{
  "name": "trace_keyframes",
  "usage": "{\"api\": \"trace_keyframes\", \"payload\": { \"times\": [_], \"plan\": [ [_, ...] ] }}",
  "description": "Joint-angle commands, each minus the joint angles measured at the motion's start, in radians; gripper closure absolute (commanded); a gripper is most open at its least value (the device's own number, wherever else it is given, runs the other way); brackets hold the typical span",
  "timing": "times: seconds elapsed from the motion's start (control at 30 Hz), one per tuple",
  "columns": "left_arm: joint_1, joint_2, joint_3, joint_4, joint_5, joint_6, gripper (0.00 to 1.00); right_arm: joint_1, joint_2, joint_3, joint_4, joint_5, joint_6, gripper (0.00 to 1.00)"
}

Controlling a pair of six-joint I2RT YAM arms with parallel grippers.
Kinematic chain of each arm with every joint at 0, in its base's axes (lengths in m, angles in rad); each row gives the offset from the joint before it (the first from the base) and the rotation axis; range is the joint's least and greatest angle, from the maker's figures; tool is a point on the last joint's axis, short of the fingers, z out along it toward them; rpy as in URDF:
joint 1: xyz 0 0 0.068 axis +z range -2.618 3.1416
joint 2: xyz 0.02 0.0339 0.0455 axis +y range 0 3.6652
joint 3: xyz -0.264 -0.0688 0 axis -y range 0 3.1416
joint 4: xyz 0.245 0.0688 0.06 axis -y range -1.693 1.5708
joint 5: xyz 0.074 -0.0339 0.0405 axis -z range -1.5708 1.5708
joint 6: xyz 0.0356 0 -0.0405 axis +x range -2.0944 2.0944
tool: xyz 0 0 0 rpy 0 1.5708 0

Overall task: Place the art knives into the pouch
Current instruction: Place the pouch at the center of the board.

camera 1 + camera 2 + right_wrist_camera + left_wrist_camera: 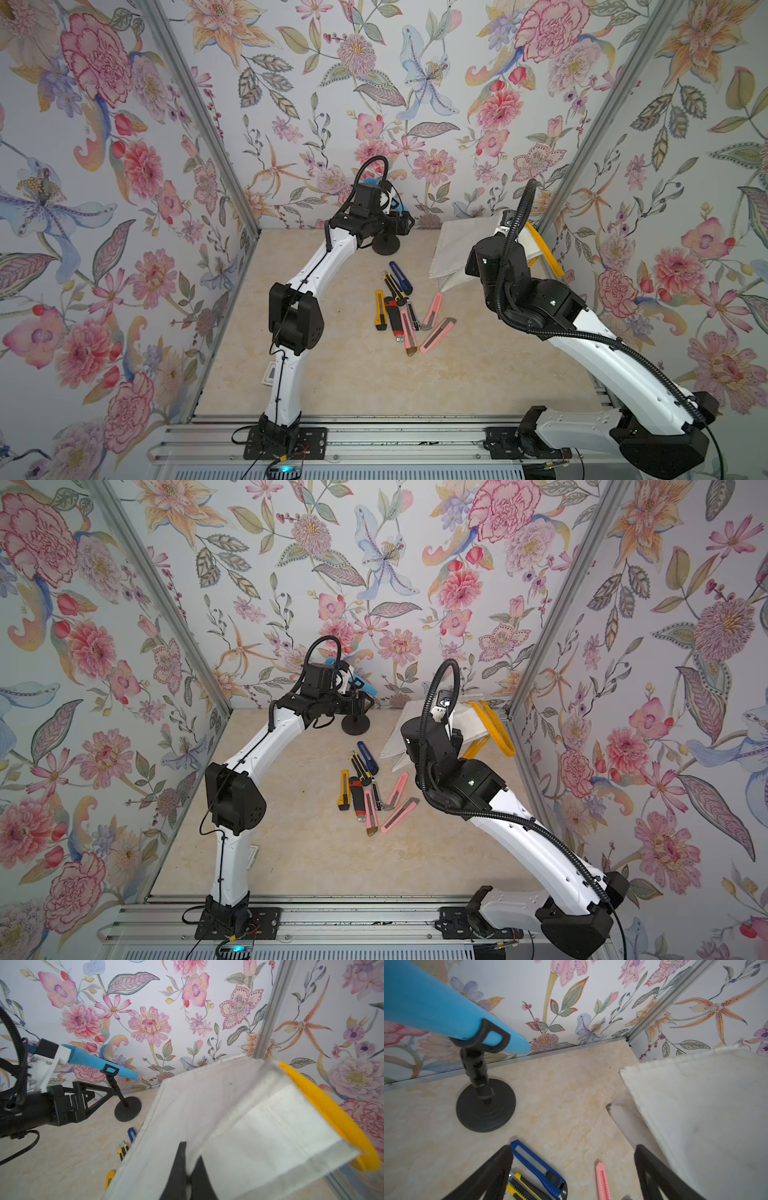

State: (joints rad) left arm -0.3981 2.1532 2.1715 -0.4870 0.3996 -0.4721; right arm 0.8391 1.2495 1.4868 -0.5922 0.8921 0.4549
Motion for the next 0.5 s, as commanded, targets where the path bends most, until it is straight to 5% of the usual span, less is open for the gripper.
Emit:
{"api": "trace_keyframes", "payload": {
  "times": [0.0,0.27,0.47],
  "plan": [
    [0.07,-0.135,-0.045,0.063,-0.052,-0.008,0.06,0.032,0.028,0.03,0.077,-0.045,-0.023,1.0],
    [0.159,-0.276,-0.121,0.027,-0.153,0.052,0.05,0.131,0.155,0.043,0.187,-0.187,0.003,1.0],
    [0.208,-0.435,-0.326,0.084,-0.154,0.045,0.04,0.235,0.311,0.171,0.269,-0.191,-0.115,1.0]
  ]
}}
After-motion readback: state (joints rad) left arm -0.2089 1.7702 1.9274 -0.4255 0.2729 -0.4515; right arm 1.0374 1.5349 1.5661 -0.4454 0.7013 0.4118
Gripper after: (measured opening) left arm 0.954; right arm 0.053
